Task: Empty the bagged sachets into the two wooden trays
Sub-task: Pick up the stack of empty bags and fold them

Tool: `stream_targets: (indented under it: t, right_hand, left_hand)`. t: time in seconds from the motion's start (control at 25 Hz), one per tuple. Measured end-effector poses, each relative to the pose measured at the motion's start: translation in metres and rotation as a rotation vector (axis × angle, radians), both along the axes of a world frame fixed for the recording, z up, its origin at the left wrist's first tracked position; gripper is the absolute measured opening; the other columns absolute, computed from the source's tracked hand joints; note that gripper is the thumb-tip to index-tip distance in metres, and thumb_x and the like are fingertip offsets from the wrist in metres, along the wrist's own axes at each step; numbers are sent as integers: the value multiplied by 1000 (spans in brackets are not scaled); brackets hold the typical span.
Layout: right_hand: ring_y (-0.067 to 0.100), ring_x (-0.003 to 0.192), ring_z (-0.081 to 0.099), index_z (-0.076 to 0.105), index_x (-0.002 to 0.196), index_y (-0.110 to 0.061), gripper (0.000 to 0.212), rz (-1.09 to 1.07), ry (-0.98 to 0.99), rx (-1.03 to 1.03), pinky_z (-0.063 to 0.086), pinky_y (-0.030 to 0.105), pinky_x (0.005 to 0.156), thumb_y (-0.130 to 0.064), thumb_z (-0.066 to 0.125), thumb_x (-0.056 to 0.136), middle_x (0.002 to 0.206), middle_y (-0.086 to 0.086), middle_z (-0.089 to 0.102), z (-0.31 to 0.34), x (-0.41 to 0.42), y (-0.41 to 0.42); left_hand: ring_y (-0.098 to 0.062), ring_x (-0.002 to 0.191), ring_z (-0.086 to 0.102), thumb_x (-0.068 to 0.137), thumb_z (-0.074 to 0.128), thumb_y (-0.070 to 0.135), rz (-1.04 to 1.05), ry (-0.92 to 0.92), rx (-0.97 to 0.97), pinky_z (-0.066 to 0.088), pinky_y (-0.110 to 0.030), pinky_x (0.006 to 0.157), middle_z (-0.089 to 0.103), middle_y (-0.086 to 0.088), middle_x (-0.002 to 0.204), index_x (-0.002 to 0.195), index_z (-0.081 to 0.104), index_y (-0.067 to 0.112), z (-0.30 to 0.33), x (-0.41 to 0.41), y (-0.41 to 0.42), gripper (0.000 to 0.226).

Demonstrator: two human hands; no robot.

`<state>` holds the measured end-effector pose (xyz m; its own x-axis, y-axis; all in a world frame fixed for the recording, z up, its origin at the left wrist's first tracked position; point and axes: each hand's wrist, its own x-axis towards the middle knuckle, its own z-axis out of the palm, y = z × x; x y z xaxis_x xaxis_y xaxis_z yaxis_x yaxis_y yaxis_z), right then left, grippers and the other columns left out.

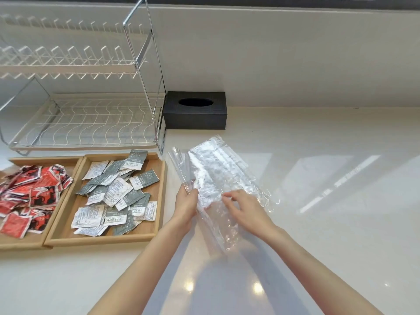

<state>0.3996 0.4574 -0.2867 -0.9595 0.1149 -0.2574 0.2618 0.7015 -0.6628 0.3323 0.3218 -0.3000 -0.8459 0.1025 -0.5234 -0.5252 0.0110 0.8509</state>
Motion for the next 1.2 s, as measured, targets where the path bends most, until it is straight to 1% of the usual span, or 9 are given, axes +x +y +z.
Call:
stream_targets:
  t: [0.12,0.2,0.28,0.36,0.48,0.6,0.76,0.92,1.2]
  right_hand:
    - [22,128,40,47,129,-14,40,-169,159,22,26,25,104,-22,50,91,135,9,45,5,-9,27]
    - [21,135,30,33,139,-15,55,-243,154,-2,22,29,109,-26,54,89,145,8,34,12,-13,41]
    - [19,137,29,21,144,-19,70,-311,26,-174,24,33,110,-34,57,86,148,5,31,15,-14,49]
    - [19,128,43,19,145,-20,75,-341,-98,-435,32,34,106,-38,59,84,137,6,46,13,-12,51]
    - [15,90,66,43,129,-13,46,-342,-113,-720,48,31,90,-24,59,86,100,4,67,9,-6,48]
    - [3,65,66,56,110,-16,25,-386,-39,-707,50,18,69,-15,59,86,82,2,67,8,-3,45]
    - [-1,59,64,60,98,-20,14,-431,31,-685,51,12,60,-13,59,86,80,1,67,10,5,41]
    - [6,66,64,58,88,-27,14,-431,41,-683,50,20,68,-12,57,87,78,-1,67,15,16,31]
    - [11,70,63,56,97,-20,10,-426,54,-721,50,20,67,-14,57,88,80,-1,65,17,38,-1]
  left_hand:
    - [-16,84,65,94,32,4,-93,60,87,58,-35,66,58,1,103,115,48,20,12,0,-10,30]
    - [-16,86,68,95,30,5,-176,141,83,59,-30,65,63,-1,108,111,50,23,17,1,-17,31]
    - [-14,83,70,95,29,6,-232,216,72,58,-27,63,66,1,106,107,52,27,21,3,-22,33]
    - [-13,80,71,95,30,7,-255,257,66,57,-26,61,68,2,101,104,54,29,23,5,-25,33]
    - [-11,74,71,95,32,7,-264,270,44,56,-24,57,68,1,97,104,54,27,26,6,-28,31]
    - [-8,69,70,94,40,10,-235,239,37,56,-22,56,66,-1,95,114,51,19,25,8,-32,25]
    - [-5,69,70,88,54,16,-180,207,42,58,-21,59,66,-2,97,119,44,17,28,18,-40,33]
    - [-11,83,67,86,57,15,-134,170,43,57,-21,64,64,-3,106,122,40,18,29,34,-51,40]
    - [-12,80,67,88,53,10,-113,211,30,57,-24,63,64,1,97,115,48,24,27,64,-86,32]
